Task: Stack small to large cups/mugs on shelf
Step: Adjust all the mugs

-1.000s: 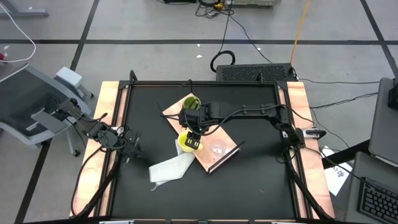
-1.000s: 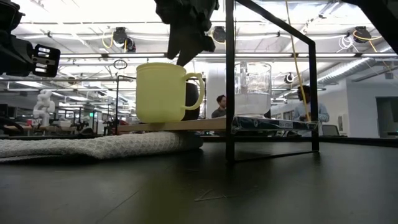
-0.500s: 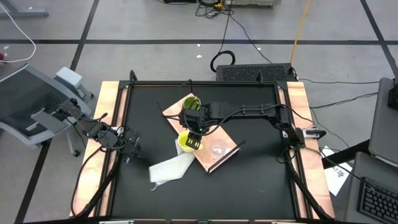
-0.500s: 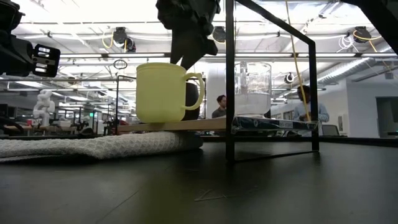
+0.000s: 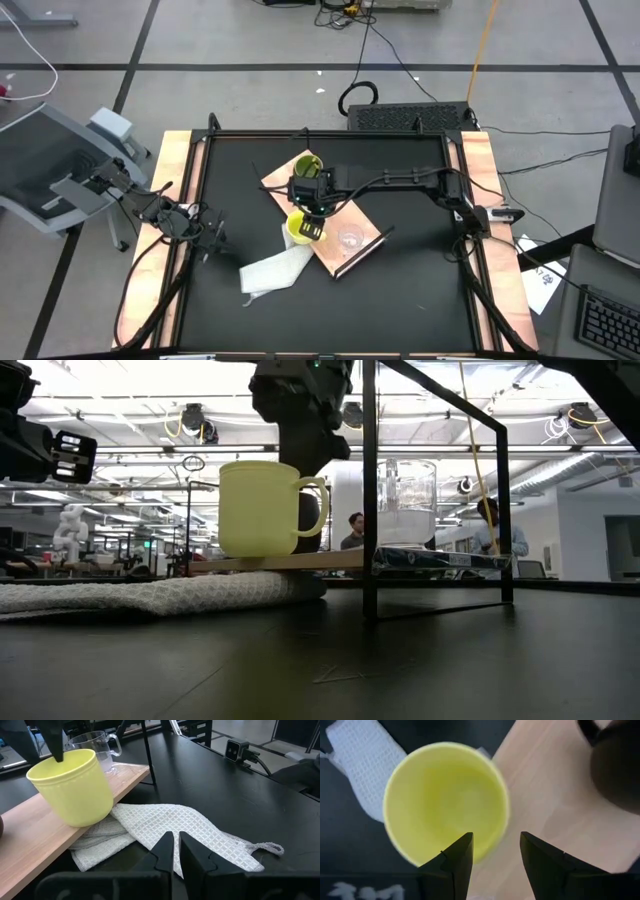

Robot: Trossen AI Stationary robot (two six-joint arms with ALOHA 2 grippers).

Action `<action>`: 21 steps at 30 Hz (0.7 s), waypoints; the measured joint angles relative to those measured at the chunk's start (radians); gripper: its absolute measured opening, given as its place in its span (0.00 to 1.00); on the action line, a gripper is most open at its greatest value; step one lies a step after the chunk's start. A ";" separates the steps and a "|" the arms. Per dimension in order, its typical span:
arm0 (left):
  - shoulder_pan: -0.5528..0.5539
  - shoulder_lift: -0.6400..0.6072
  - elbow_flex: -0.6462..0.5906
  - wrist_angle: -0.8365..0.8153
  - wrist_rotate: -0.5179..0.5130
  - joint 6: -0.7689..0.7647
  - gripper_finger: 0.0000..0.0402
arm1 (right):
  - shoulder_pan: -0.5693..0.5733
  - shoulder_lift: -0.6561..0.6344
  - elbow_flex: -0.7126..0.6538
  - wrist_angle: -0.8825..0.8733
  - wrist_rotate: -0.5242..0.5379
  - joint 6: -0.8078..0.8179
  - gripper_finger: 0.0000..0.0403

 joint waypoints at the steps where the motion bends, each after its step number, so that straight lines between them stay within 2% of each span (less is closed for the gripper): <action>1: 0.000 0.000 0.000 -0.001 0.000 0.000 0.08 | -0.002 0.004 0.000 0.004 0.000 -0.005 0.38; 7: 0.000 0.000 0.000 0.000 0.000 0.000 0.08 | -0.016 0.017 0.001 0.010 0.000 -0.022 0.37; 11: 0.000 0.000 0.000 -0.001 0.000 0.000 0.08 | -0.027 0.019 0.001 0.014 0.000 -0.029 0.31; 15: 0.000 0.000 0.000 -0.001 0.000 0.000 0.08 | -0.038 0.019 0.001 0.021 0.000 -0.022 0.20; 19: 0.000 0.000 0.000 -0.001 0.000 0.000 0.08 | -0.047 0.019 0.001 0.021 0.001 -0.010 0.05; 21: 0.000 0.000 0.000 -0.001 0.000 0.000 0.08 | -0.048 0.019 0.001 0.020 0.005 -0.006 0.02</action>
